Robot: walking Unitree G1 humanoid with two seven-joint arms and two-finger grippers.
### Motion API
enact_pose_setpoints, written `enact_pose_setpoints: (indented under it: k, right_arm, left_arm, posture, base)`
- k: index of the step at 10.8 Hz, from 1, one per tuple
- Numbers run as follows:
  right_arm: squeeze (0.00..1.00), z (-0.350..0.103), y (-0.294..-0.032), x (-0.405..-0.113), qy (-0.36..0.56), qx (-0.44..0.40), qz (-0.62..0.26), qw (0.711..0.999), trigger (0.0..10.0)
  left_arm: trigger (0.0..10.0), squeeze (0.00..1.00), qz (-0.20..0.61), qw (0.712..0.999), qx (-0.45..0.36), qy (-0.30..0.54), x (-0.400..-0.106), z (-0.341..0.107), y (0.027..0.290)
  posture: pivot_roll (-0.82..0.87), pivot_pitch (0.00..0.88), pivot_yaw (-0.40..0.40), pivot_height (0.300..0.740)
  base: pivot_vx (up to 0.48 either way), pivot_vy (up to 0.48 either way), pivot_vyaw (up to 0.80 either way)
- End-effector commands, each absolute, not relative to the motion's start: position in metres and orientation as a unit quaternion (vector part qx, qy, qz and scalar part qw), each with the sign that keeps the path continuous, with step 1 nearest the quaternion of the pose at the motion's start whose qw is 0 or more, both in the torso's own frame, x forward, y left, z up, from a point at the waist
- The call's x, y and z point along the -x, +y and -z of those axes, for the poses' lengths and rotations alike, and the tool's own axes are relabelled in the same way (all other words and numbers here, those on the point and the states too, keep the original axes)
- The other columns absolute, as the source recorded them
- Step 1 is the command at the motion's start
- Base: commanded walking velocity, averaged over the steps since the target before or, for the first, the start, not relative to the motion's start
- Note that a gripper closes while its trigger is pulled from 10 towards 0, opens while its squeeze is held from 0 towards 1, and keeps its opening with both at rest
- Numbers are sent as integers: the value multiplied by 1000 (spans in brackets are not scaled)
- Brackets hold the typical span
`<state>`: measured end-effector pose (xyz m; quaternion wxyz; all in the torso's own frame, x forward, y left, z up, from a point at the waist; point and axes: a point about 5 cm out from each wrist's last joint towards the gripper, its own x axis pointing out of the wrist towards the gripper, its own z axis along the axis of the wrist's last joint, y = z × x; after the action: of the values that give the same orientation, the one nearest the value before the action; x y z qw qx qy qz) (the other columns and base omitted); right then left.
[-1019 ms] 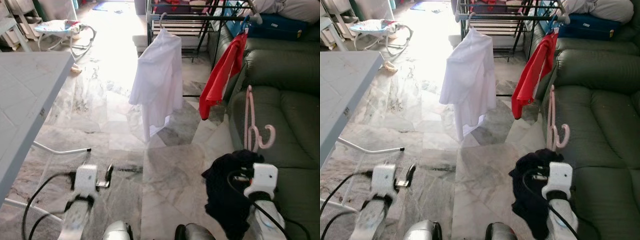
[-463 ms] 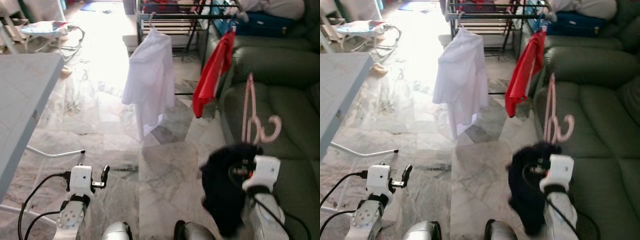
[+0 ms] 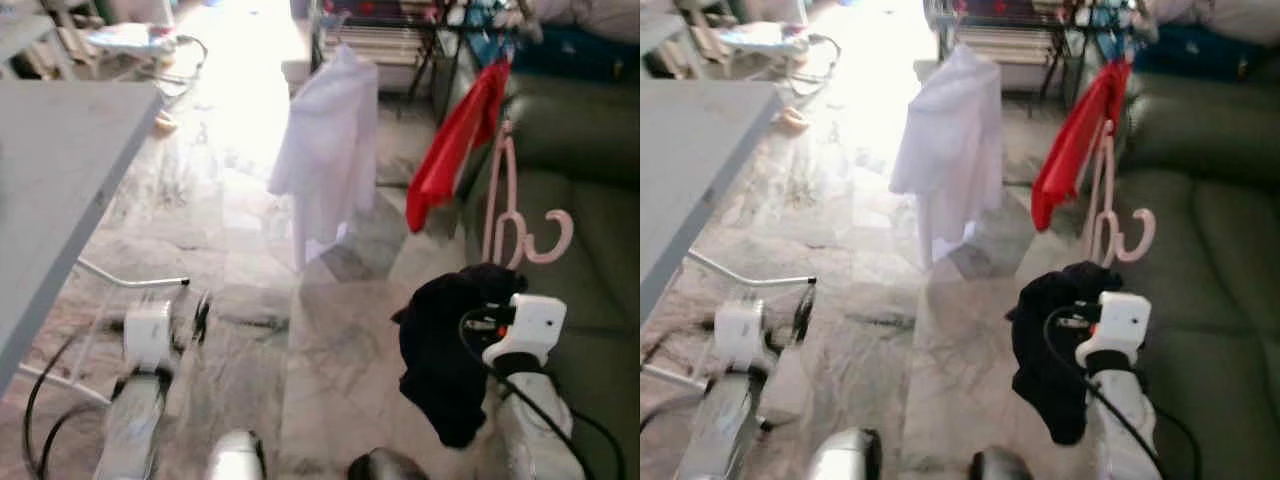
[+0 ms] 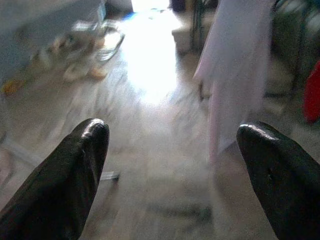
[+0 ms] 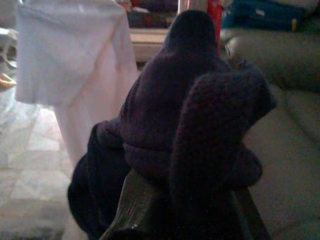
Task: Hang hanger
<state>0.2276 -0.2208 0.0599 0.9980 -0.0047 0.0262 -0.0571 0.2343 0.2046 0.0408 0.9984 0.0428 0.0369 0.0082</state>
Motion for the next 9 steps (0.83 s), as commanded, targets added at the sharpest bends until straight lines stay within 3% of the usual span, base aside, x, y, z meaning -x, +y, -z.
enact_pose_setpoints:
  k: [1,9]
  right_arm:
    - [0,-69,-221,-229,10,7,57,998,10000]
    - [0,-62,-228,-219,34,22,62,997,10000]
  left_arm:
    - [10000,0,-7,998,-43,49,-232,-39,202]
    - [10000,0,-9,998,-35,60,-216,-60,186]
  posture:
    - [-38,114,-16,740]
    - [-44,121,-18,740]
  base:
    - [0,0,0]
    - [0,0,0]
